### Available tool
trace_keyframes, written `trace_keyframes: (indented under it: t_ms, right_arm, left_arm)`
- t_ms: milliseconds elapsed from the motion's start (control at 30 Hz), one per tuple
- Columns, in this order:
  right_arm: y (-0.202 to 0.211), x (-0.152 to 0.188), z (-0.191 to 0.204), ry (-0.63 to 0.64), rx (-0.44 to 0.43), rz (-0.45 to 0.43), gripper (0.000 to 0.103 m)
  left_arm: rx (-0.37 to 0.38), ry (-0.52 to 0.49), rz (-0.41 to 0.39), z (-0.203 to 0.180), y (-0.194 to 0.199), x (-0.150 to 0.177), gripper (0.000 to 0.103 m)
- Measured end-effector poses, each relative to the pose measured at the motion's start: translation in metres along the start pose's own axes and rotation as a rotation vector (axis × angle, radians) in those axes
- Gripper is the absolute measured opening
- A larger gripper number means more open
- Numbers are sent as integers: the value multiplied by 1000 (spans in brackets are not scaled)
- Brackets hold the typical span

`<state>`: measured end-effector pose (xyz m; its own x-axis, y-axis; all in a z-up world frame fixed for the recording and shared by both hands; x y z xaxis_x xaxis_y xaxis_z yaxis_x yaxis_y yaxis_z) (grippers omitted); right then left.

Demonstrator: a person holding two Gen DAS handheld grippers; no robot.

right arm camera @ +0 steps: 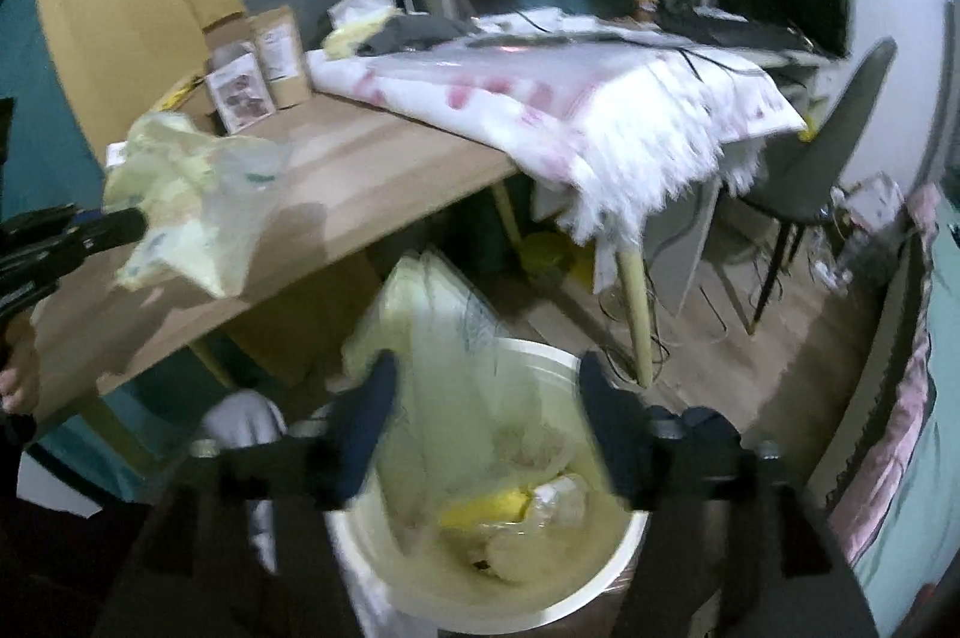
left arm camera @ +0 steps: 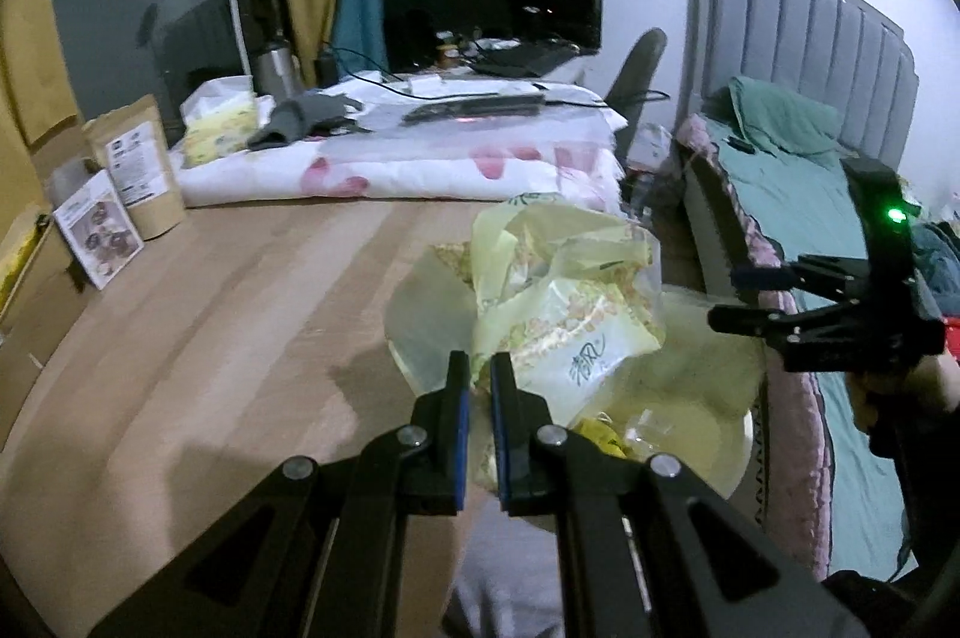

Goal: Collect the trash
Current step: 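Carry both snack bags over the bucket and open both grippers to drop them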

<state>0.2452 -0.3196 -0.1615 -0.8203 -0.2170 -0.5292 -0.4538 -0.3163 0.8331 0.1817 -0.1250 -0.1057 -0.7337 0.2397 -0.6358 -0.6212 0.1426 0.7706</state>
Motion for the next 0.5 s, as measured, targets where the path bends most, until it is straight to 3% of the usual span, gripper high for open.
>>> trace_keyframes:
  t_ms: [500]
  right_arm:
    - [7, 34, -71, -145, 52, 14, 67]
  left_arm:
    - [126, -121, 97, -80, -66, -9, 6]
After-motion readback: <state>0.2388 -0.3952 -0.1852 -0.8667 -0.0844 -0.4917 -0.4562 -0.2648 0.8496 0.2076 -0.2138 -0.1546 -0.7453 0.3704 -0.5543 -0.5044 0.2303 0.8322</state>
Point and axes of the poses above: each gripper's, at about its wrist camera, not at the fingertips, and y roughly against the way its jaws point, z to its left, x to its underside, the point moved 8 cm from there along -y, roughly the way its jaws point, and after that the axes turned 8 degrees about z, right-handed, at the moved point
